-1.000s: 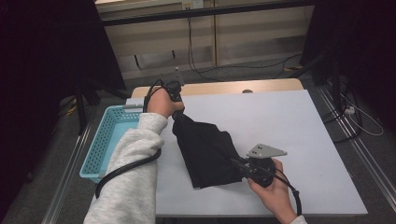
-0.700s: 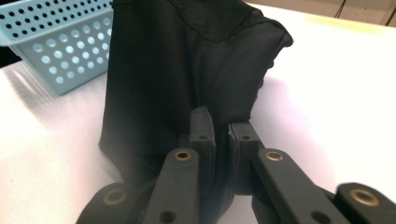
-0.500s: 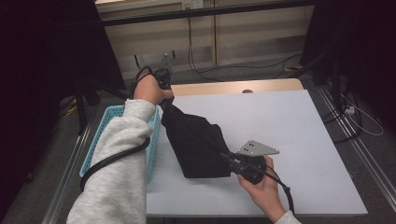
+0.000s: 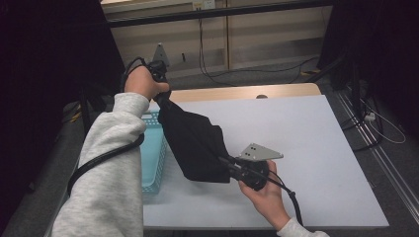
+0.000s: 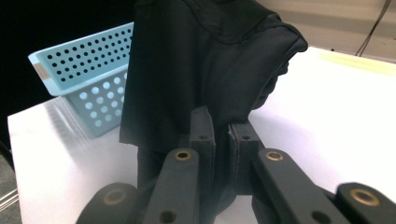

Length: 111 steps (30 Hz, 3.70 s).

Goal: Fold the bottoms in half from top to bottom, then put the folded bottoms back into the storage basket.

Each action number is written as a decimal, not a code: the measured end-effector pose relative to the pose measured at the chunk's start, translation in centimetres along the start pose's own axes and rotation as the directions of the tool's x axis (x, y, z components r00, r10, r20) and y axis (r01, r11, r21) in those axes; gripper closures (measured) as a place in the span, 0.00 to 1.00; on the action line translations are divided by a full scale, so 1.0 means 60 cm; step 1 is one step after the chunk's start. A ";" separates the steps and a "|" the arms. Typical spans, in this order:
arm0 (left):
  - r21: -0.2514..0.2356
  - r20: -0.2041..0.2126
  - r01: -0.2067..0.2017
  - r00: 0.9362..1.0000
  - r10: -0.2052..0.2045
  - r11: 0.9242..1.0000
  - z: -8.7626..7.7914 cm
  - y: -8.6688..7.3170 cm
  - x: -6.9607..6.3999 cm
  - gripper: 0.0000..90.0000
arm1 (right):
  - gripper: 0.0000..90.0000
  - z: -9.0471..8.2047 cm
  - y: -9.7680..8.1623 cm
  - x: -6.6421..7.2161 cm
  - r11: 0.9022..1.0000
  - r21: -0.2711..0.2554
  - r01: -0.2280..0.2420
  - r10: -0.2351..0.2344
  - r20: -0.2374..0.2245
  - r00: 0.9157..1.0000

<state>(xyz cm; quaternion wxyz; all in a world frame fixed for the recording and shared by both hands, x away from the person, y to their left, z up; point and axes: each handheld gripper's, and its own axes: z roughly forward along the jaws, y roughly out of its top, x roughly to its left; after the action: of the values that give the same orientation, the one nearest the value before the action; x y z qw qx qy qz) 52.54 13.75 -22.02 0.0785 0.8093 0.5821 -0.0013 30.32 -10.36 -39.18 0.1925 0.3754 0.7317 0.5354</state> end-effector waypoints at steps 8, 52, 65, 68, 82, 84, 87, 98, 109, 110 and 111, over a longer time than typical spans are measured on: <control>-0.016 0.005 0.014 1.000 -0.014 1.000 -0.026 -0.013 0.025 0.90 | 0.92 0.014 0.018 0.015 1.000 -0.016 0.010 -0.010 -0.011 1.000; -0.228 -0.085 0.007 0.996 -0.027 0.974 0.014 -0.110 0.255 0.34 | 0.41 0.158 0.087 0.104 0.992 0.019 0.121 -0.118 -0.121 0.986; -0.308 -0.014 -0.084 0.996 0.084 0.948 0.048 -0.129 0.188 0.26 | 0.33 0.057 0.045 -0.003 0.992 0.021 0.121 -0.121 -0.036 0.992; -0.309 0.009 -0.103 0.994 0.111 0.946 0.064 -0.133 0.170 0.24 | 0.31 0.034 0.025 -0.024 0.992 0.039 0.119 -0.118 -0.022 0.993; -0.310 0.081 -0.206 0.967 0.241 0.928 0.140 -0.159 0.083 0.22 | 0.29 -0.058 -0.067 -0.110 0.993 0.114 0.040 -0.048 0.064 0.997; -0.315 0.081 -0.224 0.962 0.261 0.922 0.145 -0.161 0.073 0.22 | 0.29 -0.067 -0.074 -0.117 0.991 0.129 0.037 -0.047 0.073 0.996; -0.317 0.092 -0.230 0.958 0.271 0.920 0.154 -0.164 0.062 0.22 | 0.28 -0.079 -0.084 -0.129 0.989 0.148 0.022 -0.035 0.084 0.996; -0.358 0.132 -0.270 0.933 0.335 0.894 0.174 -0.182 0.021 0.22 | 0.26 -0.135 -0.105 -0.166 0.986 0.166 -0.013 -0.008 0.128 0.992; -0.388 0.176 -0.306 0.901 0.395 0.870 0.200 -0.203 -0.011 0.20 | 0.26 -0.176 -0.122 -0.185 0.985 0.171 -0.033 0.007 0.147 0.989; -0.388 0.178 -0.312 0.898 0.402 0.867 0.203 -0.206 -0.013 0.20 | 0.25 -0.179 -0.124 -0.185 0.985 0.171 -0.033 0.008 0.145 0.989; -0.390 0.180 -0.311 0.898 0.403 0.867 0.204 -0.207 -0.014 0.20 | 0.25 -0.181 -0.125 -0.186 0.984 0.173 -0.031 0.006 0.145 0.989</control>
<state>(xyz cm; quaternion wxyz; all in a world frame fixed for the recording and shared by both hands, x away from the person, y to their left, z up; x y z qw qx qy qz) 41.66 15.25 -35.61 0.2949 0.8691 0.3969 0.0133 27.47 -26.82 -43.67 0.2061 0.4354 0.7566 0.4422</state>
